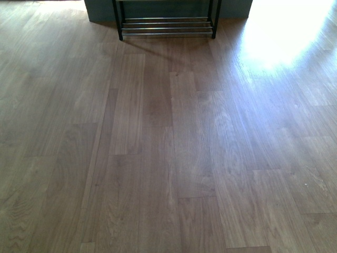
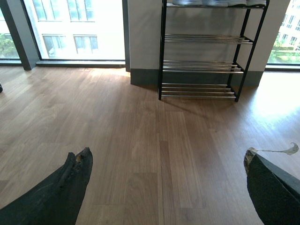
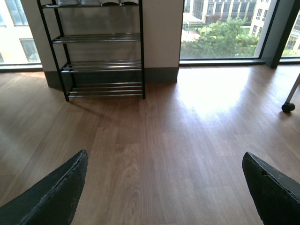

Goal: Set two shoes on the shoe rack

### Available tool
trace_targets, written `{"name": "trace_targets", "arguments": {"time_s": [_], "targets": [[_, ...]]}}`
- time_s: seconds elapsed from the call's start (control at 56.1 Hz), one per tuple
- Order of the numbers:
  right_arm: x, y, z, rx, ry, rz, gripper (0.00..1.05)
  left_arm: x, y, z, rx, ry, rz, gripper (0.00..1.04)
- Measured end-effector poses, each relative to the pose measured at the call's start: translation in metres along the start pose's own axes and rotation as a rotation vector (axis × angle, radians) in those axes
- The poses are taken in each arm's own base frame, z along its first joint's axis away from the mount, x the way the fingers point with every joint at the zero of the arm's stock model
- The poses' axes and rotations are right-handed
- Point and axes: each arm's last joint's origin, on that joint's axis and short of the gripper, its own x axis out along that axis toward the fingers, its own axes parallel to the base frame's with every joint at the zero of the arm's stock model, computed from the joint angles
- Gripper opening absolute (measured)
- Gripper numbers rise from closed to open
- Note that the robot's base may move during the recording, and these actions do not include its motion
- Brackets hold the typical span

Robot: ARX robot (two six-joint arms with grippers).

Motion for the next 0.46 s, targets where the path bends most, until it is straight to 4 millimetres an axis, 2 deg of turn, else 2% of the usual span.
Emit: {"name": "trace_targets", "arguments": {"time_s": [0.464], "targets": [[0.0,0.0,0.0,0.0,0.0,0.0,0.96,0.0,0.0,0.0,0.0,0.0,0.0,0.95]]}}
